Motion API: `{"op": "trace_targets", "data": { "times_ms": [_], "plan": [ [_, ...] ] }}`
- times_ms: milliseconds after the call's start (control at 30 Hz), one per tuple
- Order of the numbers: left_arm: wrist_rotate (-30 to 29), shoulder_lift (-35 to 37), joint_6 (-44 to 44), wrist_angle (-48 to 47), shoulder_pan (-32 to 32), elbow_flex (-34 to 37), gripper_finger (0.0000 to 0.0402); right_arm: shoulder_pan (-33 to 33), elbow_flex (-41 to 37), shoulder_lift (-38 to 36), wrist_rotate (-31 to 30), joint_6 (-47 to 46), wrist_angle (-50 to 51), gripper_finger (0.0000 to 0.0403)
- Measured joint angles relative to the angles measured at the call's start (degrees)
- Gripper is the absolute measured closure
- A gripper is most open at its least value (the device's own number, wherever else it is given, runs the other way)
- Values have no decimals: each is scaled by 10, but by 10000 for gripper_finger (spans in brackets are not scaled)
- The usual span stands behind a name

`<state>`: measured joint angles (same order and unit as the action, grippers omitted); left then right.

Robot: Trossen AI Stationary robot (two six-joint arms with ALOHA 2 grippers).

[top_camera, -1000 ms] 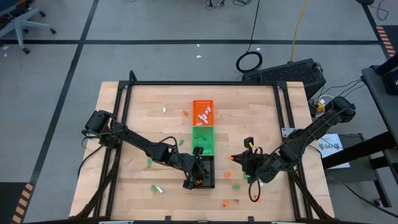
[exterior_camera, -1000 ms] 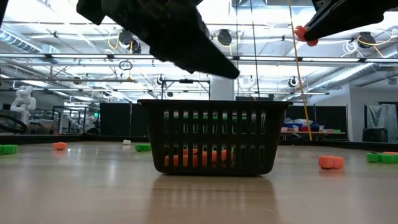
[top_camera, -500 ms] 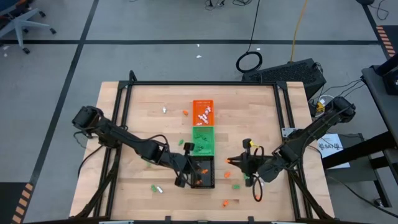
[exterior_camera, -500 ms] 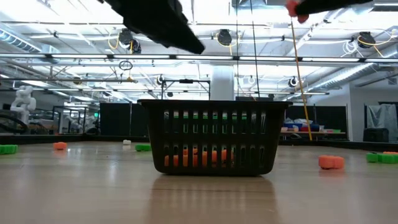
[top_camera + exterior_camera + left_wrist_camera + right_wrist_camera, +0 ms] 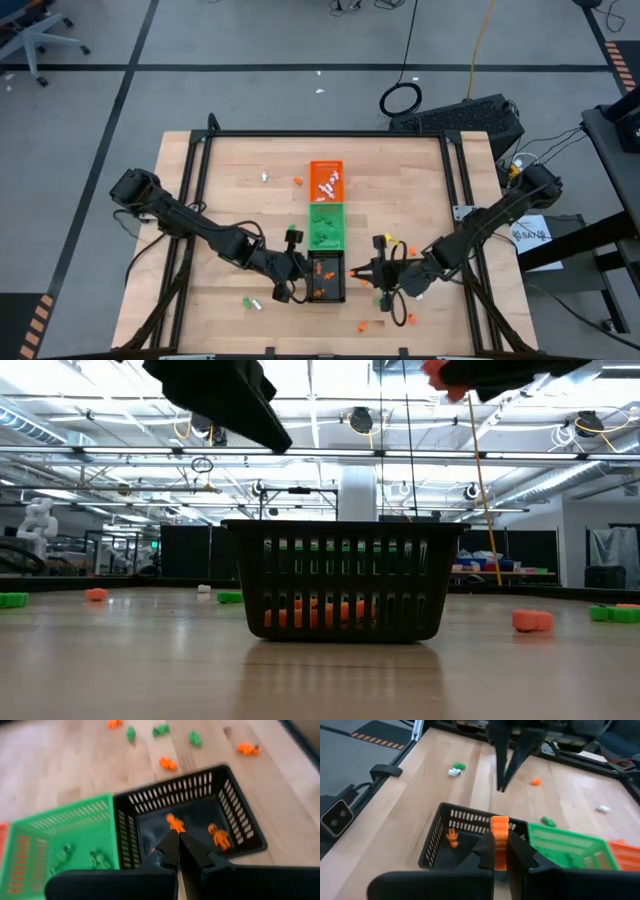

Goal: Sort Halloween decoration
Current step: Put the orange skeleton toy into the black bin

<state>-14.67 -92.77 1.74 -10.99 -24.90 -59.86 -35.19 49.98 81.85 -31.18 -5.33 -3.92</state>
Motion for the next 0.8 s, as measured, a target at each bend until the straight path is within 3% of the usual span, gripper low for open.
{"op": "trace_targets", "data": {
  "times_ms": [467,800],
  "plan": [
    [-55,55,18,-22,-23,21,391,37,0,153,17,-33,-169,401],
    [-78,68,9,-53,-26,21,391,55,0,219,15,-117,-199,393]
  ]
}}
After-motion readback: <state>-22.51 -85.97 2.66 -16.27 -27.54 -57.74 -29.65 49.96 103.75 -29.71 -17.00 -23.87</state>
